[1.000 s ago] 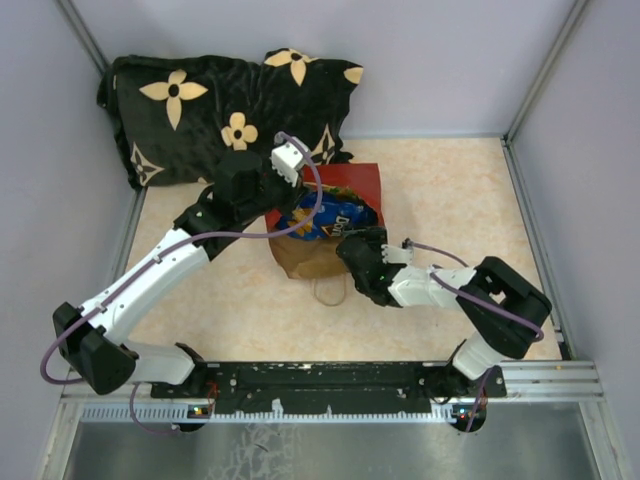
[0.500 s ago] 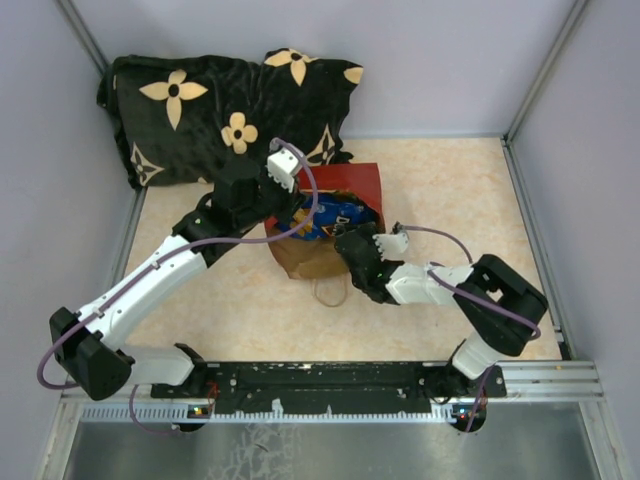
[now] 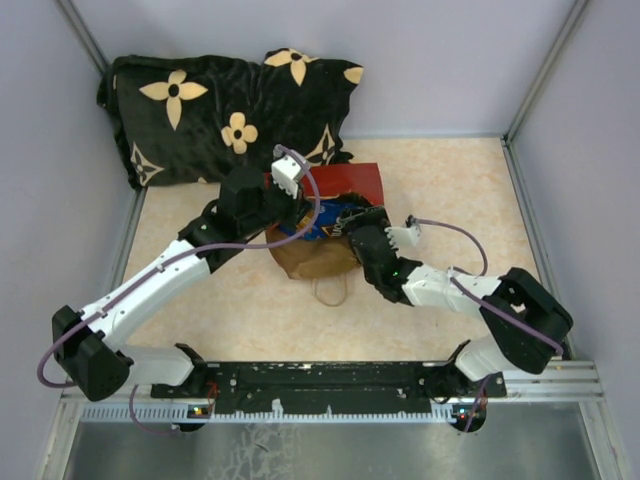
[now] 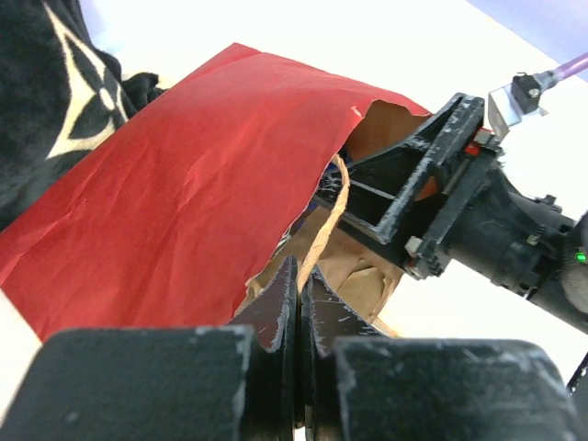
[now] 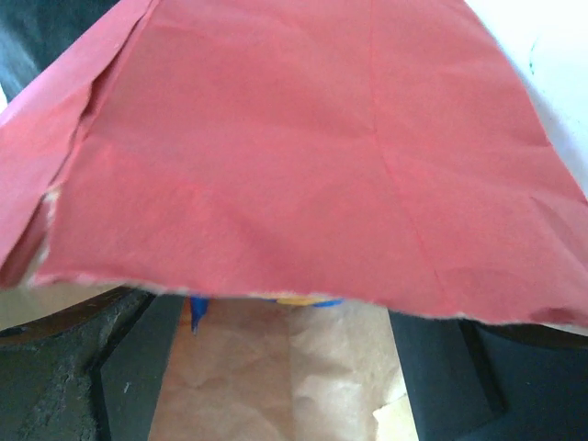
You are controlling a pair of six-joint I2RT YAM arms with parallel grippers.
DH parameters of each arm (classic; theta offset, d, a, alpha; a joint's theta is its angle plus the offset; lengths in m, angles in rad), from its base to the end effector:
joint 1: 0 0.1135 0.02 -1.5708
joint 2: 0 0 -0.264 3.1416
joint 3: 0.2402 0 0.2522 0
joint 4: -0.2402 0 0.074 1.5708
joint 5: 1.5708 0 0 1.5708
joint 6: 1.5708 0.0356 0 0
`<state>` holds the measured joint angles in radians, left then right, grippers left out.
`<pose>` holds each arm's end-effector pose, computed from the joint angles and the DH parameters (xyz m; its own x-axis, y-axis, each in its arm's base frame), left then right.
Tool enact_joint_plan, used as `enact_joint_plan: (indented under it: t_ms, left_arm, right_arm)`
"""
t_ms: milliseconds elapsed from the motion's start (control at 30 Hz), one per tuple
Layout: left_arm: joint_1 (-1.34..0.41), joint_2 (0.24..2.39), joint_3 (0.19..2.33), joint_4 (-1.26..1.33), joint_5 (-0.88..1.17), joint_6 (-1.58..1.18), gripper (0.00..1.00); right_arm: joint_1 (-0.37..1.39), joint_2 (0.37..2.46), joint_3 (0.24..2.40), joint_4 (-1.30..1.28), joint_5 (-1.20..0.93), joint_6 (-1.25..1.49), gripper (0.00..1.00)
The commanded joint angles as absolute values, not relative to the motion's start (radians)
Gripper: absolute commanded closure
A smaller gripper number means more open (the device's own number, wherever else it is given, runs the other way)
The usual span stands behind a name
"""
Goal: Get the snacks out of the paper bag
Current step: Take out the snack from the paper bag.
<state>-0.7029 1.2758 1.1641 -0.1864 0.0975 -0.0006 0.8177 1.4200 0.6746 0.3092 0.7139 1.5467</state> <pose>0.2251 -0.1953 0.3663 -0.2245 0.1894 -0.9559 0.7142 0.6993 -0.0292 0.2170 0.1975 0.2098 -0.1525 0.9422 -0.2984 0.2854 0.3310 0.8994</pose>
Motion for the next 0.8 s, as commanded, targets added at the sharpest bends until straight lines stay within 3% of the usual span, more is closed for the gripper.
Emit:
enact_joint_plan:
  t_ms: [0, 67, 200, 400, 633, 767]
  left_arm:
    - [-0.725, 1.318, 1.194, -0.130, 0.095, -0.011, 1.00]
    - [-0.728, 1.333, 1.197, -0.123, 0.094, -0.010, 1.00]
    - [-0.730, 1.333, 1.181, -0.104, 0.086, -0.012, 1.00]
    - [-0.729, 1.312, 1.192, -0.138, 0.001, -0.001, 1.00]
    - [-0.727, 1.329, 1.245, -0.179, -0.088, 0.023, 1.00]
    - [-0.723, 1.353, 1.254, -0.181, -0.138, 0.020, 1.00]
  right_arm:
    - [0.788, 1.487, 0.733, 0.368, 0.767, 1.554, 0.13]
    - [0.774, 1.541, 0.756, 0.405, 0.767, 1.546, 0.20]
    - [0.755, 1.636, 0.802, 0.516, 0.703, 1.424, 0.44]
    - [0.822, 1.594, 0.790, 0.448, 0.651, 1.325, 1.00]
    - [1.020, 1.363, 0.746, 0.265, 0.737, 1.178, 1.00]
    - [1.037, 1.242, 0.714, 0.177, 0.798, 1.180, 1.00]
